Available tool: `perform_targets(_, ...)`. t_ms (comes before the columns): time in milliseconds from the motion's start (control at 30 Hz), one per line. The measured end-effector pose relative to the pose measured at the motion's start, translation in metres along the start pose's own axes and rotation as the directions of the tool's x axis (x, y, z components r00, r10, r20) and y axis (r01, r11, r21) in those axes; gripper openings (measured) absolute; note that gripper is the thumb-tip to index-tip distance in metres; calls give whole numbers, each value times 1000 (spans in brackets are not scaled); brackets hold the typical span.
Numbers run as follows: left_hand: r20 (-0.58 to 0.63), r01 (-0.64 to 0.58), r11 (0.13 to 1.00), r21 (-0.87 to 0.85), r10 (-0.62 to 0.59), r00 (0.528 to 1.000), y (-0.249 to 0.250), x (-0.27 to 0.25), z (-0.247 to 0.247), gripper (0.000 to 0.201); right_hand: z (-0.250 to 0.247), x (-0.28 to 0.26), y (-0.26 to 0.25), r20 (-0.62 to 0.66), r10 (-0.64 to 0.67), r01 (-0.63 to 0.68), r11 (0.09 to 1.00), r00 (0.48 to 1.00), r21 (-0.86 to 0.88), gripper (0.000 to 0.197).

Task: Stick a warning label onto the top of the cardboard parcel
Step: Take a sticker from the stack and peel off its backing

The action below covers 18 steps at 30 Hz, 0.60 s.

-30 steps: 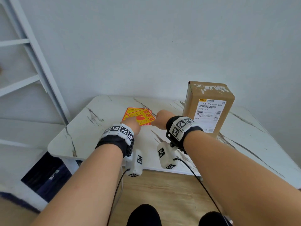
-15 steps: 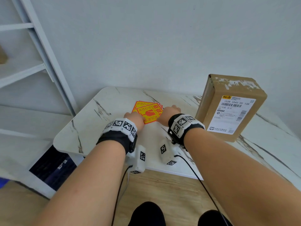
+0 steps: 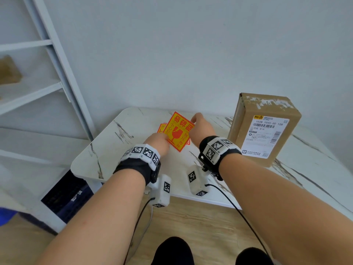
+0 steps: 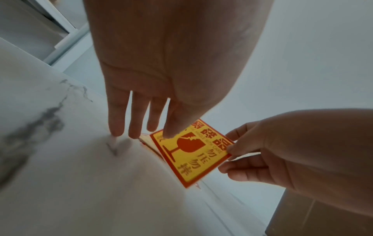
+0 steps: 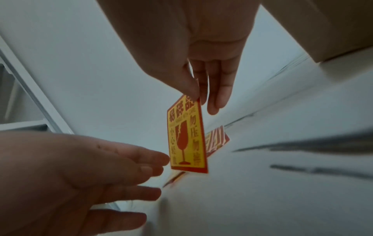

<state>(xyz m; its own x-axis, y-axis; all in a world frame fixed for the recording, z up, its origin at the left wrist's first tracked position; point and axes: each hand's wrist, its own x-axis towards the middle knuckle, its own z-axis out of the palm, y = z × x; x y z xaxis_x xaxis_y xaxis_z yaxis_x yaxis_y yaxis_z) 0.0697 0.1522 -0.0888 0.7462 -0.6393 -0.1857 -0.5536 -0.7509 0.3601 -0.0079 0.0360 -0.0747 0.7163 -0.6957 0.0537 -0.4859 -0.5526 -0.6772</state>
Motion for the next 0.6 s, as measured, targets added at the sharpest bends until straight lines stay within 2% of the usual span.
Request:
perform_targets(100,-185,11,970,-243,-58,981,-2,-10,-8,45,-13,-9,1,-5,-18,18,998,1000,56,35)
perform_targets(200,-286,-38,929,-367,-74,955,4,-21,-17,45,-26,-23,2,-4,-47,47,996,999,80,38)
perform_targets(367,-282,-103,916,-388,-11,959,20,-44,-14,44,-44,-53,12,-16,-110,111,991,994,77,39)
perform_targets(600,-203,-104,822,-561,-15,979,40,-73,22,19,-66,-87,47,-70,-92,95,994,993,44,44)
